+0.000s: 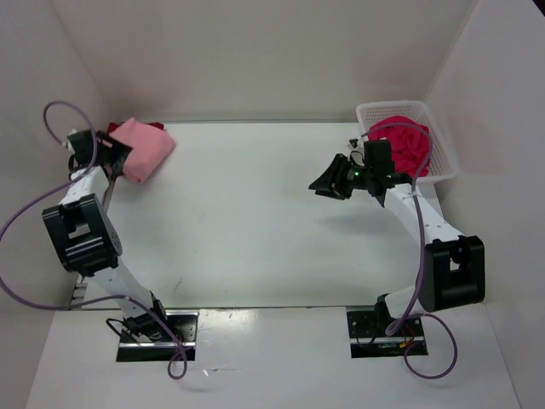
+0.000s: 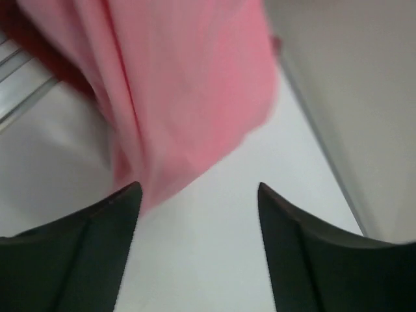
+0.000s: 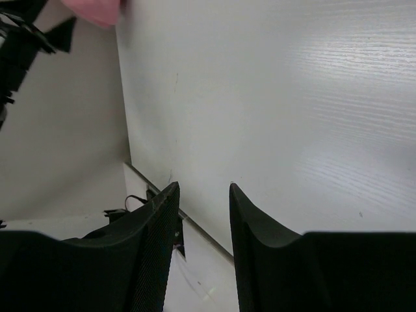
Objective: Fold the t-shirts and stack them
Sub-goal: Put the neatly folded tshirt into the corner of the board with the left arm
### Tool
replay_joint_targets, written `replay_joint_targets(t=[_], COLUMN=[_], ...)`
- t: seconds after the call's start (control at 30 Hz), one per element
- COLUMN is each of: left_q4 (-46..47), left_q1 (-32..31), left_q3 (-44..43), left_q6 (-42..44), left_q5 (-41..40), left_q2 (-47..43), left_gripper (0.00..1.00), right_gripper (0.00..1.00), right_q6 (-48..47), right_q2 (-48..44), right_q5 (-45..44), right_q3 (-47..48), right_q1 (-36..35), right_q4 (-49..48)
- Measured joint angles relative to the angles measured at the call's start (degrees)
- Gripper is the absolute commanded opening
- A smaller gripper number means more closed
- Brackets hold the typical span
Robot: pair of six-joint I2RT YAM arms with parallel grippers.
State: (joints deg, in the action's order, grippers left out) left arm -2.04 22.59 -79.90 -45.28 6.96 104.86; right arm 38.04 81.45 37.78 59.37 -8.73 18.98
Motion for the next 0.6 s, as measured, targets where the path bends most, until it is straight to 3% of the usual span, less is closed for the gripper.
replay_joint_targets(t=[0.07, 0.17, 0.23, 0.3, 0.4, 0.43, 0.47, 0.5, 0.6], left_q4=[1.0, 1.3, 0.7, 0.1, -1.4, -1.5, -1.4, -1.4, -1.1], left_q1=[3.8, 6.5, 6.2, 5.7, 3.6, 2.0, -0.4, -4.1, -19.3], left_q3=[8.6, 18.4, 24.0, 29.5, 32.7, 32.7, 32.6, 32.5, 31.9], left_q6=[-2.6, -6.3, -8.5, -10.5, -11.2, -10.7, -10.4, -10.2, -9.8], left_q5=[0.5, 1.0, 1.5, 2.3, 3.8, 3.8, 4.5, 5.1, 10.2], left_q2=[-3.3, -5.8, -8.3, -13.3, -21.7, -24.1, -26.4, -28.4, -31.6], left_gripper=[1.00, 1.00, 1.00, 1.00, 0.94, 0.90, 0.77, 0.74, 0.76], right_gripper=[0.46, 0.53, 0.64, 0.96, 1.00, 1.00, 1.00, 1.00, 1.00], right_q6=[-0.3, -0.7, -1.0, -1.3, -2.0, -2.2, -2.3, -2.4, -1.4], right_q2=[0.0, 0.0, 0.0, 0.0, 0.0, 0.0, 0.0, 0.0, 0.0], right_q5=[0.5, 0.8, 0.8, 0.5, -1.2, -2.3, -3.6, -5.2, -8.7], right_q3=[0.0, 0.0, 0.0, 0.0, -0.1, -0.1, -0.1, -0.1, 0.0], right_q1=[0.0, 0.0, 0.0, 0.0, -0.5, -1.0, -1.7, -2.8, -6.9], right_q4=[0.0, 0.0, 0.0, 0.0, 0.0, 0.3, 0.5, 1.0, 2.9])
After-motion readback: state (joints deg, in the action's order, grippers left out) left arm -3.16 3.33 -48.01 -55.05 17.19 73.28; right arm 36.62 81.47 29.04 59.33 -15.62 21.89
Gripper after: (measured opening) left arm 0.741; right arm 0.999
